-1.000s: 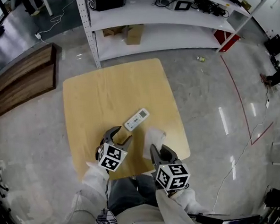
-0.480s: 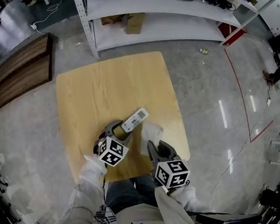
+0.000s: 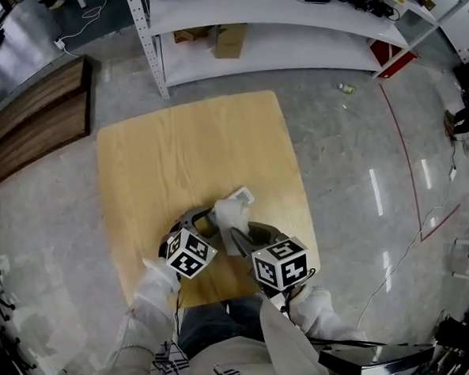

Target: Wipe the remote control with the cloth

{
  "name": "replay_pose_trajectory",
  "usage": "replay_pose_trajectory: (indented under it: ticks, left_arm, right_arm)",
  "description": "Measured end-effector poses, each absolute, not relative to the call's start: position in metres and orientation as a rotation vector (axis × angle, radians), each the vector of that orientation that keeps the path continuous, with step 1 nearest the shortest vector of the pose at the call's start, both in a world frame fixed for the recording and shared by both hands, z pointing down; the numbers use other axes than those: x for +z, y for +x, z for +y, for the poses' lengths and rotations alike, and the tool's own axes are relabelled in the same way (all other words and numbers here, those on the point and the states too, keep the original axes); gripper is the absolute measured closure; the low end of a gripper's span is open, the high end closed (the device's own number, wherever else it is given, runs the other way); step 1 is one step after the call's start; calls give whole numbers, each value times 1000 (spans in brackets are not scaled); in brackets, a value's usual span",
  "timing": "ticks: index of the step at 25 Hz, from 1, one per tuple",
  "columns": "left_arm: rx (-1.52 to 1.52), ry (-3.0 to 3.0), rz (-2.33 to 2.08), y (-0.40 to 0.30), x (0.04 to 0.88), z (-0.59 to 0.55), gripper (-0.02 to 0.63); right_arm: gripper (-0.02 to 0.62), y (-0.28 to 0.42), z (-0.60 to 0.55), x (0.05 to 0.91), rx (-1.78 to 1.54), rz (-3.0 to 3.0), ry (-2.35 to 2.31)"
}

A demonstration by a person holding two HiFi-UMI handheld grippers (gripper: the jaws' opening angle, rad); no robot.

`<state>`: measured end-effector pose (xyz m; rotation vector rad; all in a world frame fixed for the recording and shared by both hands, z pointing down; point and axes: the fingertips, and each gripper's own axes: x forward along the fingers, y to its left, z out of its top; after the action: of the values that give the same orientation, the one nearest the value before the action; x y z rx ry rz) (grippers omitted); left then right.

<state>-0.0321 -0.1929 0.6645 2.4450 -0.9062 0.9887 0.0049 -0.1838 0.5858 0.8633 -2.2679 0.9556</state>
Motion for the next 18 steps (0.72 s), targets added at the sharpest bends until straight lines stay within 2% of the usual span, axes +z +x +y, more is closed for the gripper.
replay_pose_trajectory:
  ticks: [7, 18]
  left_arm:
    - [1015, 2442, -867, -31, 667, -197, 379]
    - [1024, 2434, -840, -28, 671, -193, 379]
  right_arm:
    - [506, -34, -208, 607, 865, -2213, 600]
    - [506, 3, -235, 628, 965, -2044, 797]
